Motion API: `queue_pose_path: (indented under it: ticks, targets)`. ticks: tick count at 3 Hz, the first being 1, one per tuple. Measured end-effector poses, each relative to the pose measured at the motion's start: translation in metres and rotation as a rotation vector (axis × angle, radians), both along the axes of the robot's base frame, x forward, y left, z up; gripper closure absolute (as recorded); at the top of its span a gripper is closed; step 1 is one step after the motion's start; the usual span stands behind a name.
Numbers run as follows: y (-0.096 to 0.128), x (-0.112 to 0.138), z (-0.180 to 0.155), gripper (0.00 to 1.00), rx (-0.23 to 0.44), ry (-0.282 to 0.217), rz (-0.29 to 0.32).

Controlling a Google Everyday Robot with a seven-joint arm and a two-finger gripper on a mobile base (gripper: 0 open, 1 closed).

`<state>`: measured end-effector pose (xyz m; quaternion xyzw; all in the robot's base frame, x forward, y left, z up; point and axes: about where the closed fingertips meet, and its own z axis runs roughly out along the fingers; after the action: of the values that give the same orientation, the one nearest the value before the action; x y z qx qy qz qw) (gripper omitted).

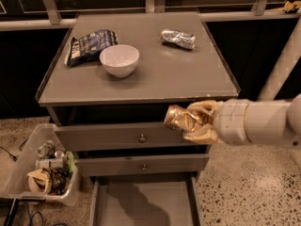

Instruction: Pick orange can from bottom drawer and place on counter

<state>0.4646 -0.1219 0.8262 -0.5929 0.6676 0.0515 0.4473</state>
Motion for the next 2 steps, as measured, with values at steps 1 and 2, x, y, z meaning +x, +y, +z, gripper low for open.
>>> queue_pose_path:
  ticks: [1,2]
  targets:
    - [-0.021,0.017,0.053,1.0,0.062,0.0,-0.002]
    - [-0.044,0.05,0.122,1.0,0.116,-0.042,-0.066]
